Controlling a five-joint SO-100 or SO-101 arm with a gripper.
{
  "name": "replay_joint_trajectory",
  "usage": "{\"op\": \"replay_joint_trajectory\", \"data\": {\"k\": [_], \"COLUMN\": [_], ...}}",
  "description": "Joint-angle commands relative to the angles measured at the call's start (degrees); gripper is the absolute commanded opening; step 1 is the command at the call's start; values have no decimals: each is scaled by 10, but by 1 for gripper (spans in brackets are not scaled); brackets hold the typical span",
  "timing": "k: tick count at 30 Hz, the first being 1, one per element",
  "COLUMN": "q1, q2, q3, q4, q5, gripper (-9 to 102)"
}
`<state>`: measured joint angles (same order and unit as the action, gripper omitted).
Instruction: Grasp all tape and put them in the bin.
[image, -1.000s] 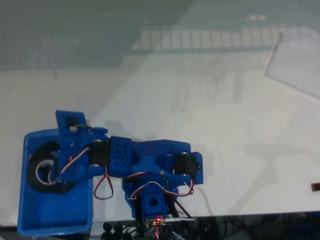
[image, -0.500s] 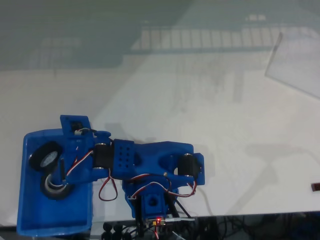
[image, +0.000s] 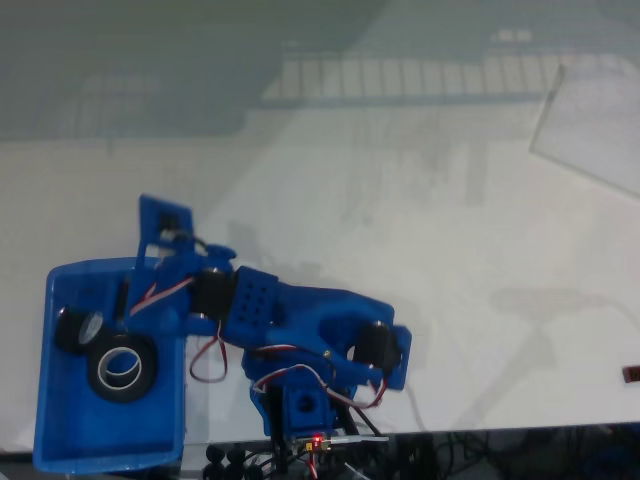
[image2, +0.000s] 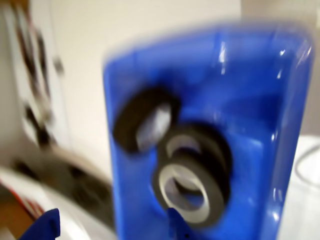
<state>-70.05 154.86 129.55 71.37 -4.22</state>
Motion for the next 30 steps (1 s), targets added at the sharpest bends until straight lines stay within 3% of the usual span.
{"op": "replay_joint_trajectory", "data": {"k": [1,8,12,19,30], "q1": [123,408,516,615,688], "q2": [-3,-28,-11,134,342], "q3": [-4,4,64,224,393], "q4": [-46,-161,-233,-271,-220], "q5": [-8,19,26,2,-46], "gripper": [29,28,28,28,27]}}
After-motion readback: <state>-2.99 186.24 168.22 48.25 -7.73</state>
